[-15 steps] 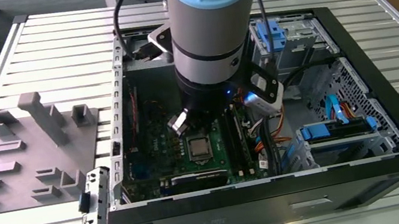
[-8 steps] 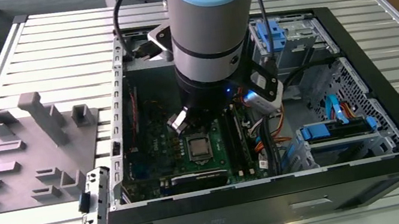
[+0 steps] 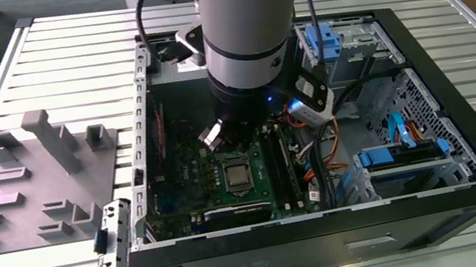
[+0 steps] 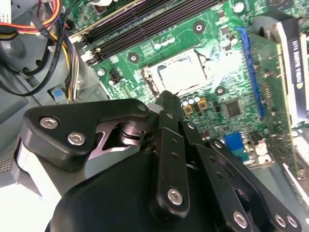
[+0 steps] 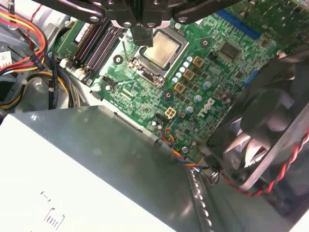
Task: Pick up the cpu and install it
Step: 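Install the first cpu locking lever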
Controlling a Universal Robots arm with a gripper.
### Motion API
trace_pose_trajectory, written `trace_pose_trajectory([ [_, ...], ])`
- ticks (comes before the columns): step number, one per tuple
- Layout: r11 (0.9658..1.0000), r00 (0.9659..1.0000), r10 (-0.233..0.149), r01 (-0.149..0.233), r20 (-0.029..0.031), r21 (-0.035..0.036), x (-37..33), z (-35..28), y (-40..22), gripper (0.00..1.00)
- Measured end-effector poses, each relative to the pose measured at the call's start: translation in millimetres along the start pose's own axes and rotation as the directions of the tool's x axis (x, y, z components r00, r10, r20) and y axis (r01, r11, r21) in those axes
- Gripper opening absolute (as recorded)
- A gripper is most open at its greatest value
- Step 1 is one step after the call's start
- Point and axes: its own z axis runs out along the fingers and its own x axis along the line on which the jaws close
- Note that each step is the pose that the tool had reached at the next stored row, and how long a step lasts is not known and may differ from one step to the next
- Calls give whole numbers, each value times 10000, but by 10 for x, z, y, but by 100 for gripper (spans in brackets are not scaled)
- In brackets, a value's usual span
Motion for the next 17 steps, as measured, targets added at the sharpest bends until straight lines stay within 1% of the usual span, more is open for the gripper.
trace_pose_trajectory([
  [8, 10000, 10000, 0, 0, 1, 0, -41, 9, 60, 11],
  [11, 10000, 10000, -2, 2, 0, -1, -52, 11, 68, 11],
  [12, 10000, 10000, 1, -1, 0, 0, -84, 14, 81, 11],
  [17, 10000, 10000, -1, 1, 0, 0, -134, 19, 81, 11],
])
